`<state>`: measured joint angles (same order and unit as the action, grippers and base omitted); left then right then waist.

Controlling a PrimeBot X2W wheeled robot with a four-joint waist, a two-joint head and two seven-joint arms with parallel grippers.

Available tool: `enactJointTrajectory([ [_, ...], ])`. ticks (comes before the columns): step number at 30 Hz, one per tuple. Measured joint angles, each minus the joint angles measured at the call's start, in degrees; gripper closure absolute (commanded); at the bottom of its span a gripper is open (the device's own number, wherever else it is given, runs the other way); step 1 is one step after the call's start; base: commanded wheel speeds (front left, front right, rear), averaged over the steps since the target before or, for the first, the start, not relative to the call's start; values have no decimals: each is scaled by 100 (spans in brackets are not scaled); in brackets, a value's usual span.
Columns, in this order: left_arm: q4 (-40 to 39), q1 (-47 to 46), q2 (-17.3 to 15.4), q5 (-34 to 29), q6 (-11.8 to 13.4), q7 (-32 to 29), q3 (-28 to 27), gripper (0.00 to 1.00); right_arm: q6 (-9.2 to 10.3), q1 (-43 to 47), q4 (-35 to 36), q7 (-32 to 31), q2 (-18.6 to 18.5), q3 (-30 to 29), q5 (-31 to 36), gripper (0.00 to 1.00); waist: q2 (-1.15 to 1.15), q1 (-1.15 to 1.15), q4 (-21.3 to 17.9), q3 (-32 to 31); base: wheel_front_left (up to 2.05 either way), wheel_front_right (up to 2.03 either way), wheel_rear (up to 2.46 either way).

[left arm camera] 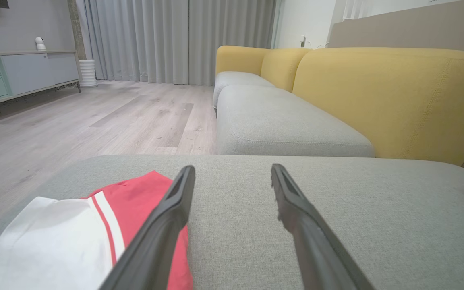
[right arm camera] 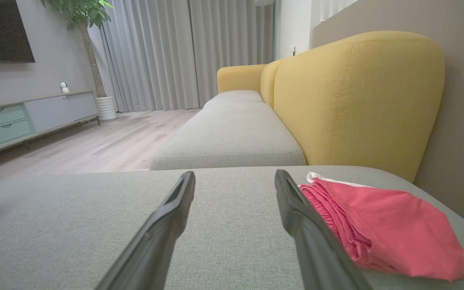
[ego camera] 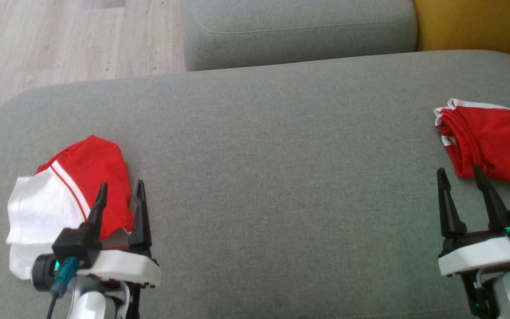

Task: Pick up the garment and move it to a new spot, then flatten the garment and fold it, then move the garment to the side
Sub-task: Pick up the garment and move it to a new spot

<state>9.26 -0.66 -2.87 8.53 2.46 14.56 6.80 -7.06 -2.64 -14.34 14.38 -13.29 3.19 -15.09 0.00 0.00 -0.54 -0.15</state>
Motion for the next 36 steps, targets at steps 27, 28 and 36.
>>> enactJointTrajectory([
  [27,374,-88,5,-54,-2,-1,-69,0,0,107,-13,-69,121,606,-55,0,0,0,2082,-67,0,0,0],
  [28,376,-88,5,-67,-3,-1,-81,0,0,106,-29,-69,130,617,-55,0,0,0,2168,-62,0,0,0],
  [36,401,-88,5,-81,-47,-1,-165,0,0,97,-60,-68,154,653,-55,0,0,0,2476,0,0,0,0],
])
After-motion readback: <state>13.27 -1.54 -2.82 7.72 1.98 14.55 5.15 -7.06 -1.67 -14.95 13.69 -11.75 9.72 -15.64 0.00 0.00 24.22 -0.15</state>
